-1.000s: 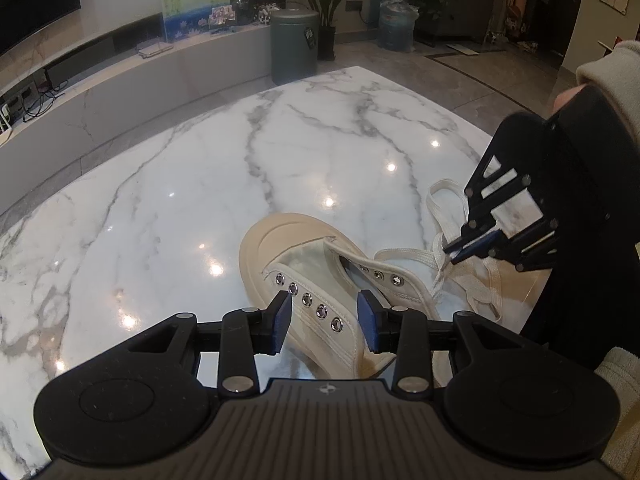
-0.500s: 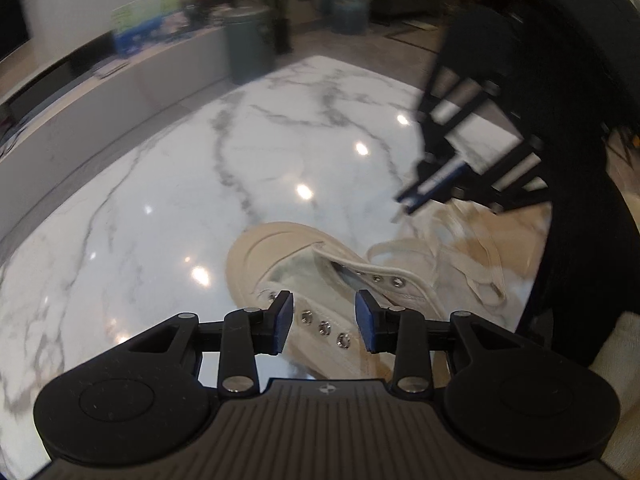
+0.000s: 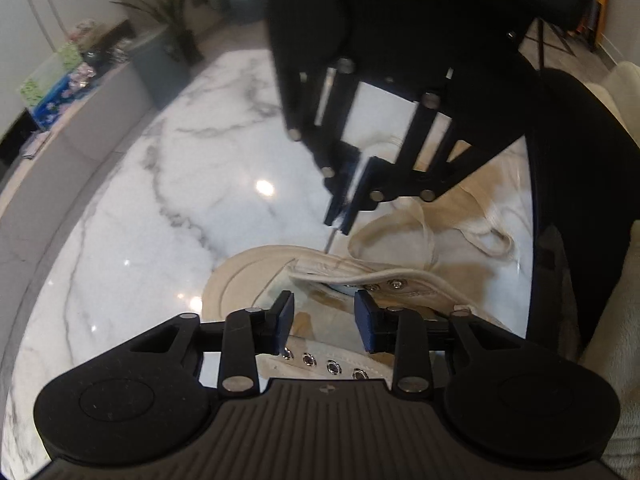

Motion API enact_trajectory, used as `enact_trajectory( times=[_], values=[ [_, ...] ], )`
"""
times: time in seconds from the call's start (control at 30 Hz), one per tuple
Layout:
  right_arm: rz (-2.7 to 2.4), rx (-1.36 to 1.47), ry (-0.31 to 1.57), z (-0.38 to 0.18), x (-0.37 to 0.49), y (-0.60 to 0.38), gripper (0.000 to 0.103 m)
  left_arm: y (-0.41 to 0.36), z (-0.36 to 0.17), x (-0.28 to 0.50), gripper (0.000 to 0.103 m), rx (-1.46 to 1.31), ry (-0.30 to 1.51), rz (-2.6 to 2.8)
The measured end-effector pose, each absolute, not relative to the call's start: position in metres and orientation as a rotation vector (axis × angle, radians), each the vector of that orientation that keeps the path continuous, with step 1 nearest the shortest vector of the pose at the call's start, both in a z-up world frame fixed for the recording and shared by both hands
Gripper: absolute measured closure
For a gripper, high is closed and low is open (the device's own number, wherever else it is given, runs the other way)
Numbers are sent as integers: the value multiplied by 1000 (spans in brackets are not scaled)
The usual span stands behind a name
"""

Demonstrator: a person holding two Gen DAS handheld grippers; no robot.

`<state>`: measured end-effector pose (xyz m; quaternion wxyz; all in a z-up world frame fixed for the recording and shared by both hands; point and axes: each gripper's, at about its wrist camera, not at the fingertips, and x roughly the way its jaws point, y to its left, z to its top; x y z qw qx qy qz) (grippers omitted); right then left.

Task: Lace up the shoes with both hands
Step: 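Carry the white lace tip to the eyelets with the right gripper while the left gripper holds the sneaker, then insert the lace tip into an eyelet with the right gripper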

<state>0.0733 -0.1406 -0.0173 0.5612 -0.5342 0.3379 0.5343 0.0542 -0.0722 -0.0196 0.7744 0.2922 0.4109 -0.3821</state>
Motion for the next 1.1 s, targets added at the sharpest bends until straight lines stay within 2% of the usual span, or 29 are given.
enact_trajectory(
  times=[0.1,0.3,1.1],
  values=[
    [1283,-1262,817,-18,78,-135,100,-70,-22,62,85,619,905,-834],
    [1309,-1275,843,-21,85,-126,100,-66,-24,73,88,614,918,-863],
    [1390,-1271,841,-8,79,-119,100,-76,-25,80,88,730,904,-953]
  ],
)
